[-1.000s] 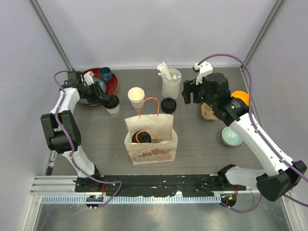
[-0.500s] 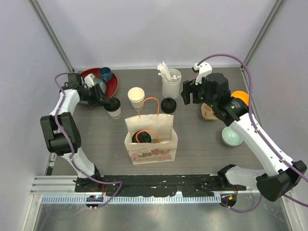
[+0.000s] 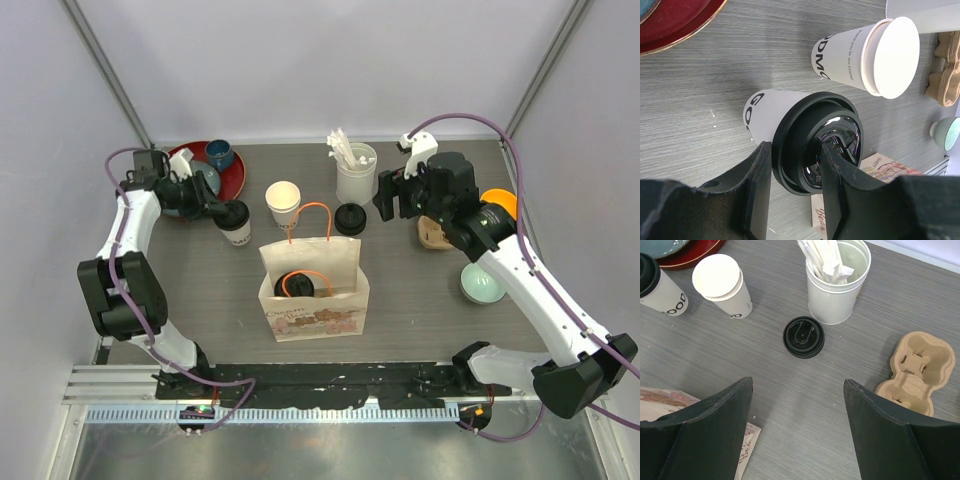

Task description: Pack the takeout coffee

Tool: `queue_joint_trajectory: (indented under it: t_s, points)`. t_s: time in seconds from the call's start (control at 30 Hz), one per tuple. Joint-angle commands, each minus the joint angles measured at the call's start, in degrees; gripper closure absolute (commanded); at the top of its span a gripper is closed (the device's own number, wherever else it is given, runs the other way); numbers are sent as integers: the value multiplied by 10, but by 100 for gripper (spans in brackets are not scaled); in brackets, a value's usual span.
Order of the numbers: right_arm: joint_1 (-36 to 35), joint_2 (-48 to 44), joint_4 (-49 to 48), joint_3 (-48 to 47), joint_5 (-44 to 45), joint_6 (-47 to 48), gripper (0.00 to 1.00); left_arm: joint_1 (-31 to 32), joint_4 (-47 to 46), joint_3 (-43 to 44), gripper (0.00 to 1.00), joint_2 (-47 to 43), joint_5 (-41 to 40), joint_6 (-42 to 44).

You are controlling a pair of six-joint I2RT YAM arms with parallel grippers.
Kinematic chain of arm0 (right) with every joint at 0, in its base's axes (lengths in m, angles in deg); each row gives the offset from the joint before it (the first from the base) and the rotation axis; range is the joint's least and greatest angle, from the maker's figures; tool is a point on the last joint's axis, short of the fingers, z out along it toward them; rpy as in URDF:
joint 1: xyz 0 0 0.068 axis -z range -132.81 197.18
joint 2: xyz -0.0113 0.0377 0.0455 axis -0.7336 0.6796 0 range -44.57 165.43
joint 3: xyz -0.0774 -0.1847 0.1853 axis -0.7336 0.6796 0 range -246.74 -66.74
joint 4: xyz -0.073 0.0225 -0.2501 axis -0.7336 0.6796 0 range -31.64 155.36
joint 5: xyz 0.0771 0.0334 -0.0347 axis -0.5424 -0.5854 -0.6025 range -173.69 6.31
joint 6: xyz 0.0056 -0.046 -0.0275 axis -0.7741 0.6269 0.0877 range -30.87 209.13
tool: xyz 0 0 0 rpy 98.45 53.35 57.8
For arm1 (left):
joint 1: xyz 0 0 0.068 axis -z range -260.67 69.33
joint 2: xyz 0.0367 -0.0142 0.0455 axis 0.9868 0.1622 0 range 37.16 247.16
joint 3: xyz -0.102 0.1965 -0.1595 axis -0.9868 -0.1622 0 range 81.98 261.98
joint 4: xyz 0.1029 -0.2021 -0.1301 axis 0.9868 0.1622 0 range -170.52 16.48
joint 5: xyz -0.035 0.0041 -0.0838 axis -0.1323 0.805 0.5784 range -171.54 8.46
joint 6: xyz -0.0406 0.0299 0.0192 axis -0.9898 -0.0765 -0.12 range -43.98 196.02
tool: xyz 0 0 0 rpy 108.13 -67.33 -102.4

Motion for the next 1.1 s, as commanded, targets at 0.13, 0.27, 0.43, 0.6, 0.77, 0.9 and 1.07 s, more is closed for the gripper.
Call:
queue_joint_trajectory:
  t_s: [0.13, 0.27, 0.43, 0.6, 0.77, 0.9, 1.07]
  points:
    - [-1, -24, -7, -67, -94, 39, 24, 3, 91, 52, 100, -78, 2, 59]
    - [-26, -51, -46, -103, -174, 96, 25, 3, 159, 80, 100, -130, -10, 110]
    - [-132, -62, -114, -111, -299, 176, 27, 3, 241, 89, 100, -187, -29, 166]
    - [-326, 7, -73, -179, -246, 334, 30, 3, 299, 93, 100, -230, -42, 206]
    - [-437, 164, 44, -302, -137, 461, 35, 4, 336, 102, 100, -256, -40, 224]
    - [-471, 255, 104, -376, -102, 522, 48, 3, 360, 103, 100, -270, -37, 235]
    - [-471, 324, 123, -442, -80, 534, 47, 3, 371, 102, 100, -283, -31, 243]
